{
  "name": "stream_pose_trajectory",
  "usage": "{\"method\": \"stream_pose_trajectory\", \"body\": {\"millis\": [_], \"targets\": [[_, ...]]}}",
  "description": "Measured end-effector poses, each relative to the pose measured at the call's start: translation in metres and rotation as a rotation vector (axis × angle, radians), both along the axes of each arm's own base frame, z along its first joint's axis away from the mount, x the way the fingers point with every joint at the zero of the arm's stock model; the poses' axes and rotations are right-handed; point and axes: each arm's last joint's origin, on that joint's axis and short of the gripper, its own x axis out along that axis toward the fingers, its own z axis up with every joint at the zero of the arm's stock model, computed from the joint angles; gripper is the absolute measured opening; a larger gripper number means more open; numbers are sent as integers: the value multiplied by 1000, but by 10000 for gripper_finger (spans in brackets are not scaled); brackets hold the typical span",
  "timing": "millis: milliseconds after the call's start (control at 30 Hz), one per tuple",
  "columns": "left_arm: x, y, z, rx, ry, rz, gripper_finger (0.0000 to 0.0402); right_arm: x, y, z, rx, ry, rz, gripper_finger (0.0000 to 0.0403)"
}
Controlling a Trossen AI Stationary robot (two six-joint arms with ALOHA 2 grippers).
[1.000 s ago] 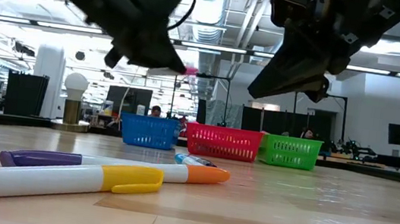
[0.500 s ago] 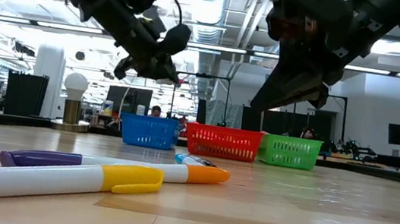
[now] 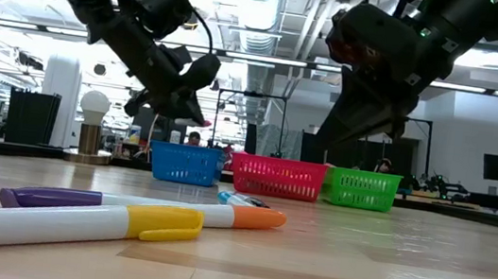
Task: Pick & Place Markers
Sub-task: Put the small pink highlighter pen into the blue bin, then put the small black highlighter pen into the blue bin
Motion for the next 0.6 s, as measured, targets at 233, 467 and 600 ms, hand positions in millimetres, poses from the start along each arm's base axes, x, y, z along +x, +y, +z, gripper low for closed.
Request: {"method": "stream_pose_trajectory", "body": {"millis": [233, 467, 600], "targets": [[4, -4, 4, 19, -32, -74, 78, -1, 0, -1, -3, 12, 1, 11], [4, -4, 4, 0, -43, -80, 120, -3, 0, -2, -9, 31, 4, 11], [6, -7, 3, -48, -63, -135, 135, -3, 2, -2, -9, 32, 11, 11]]}}
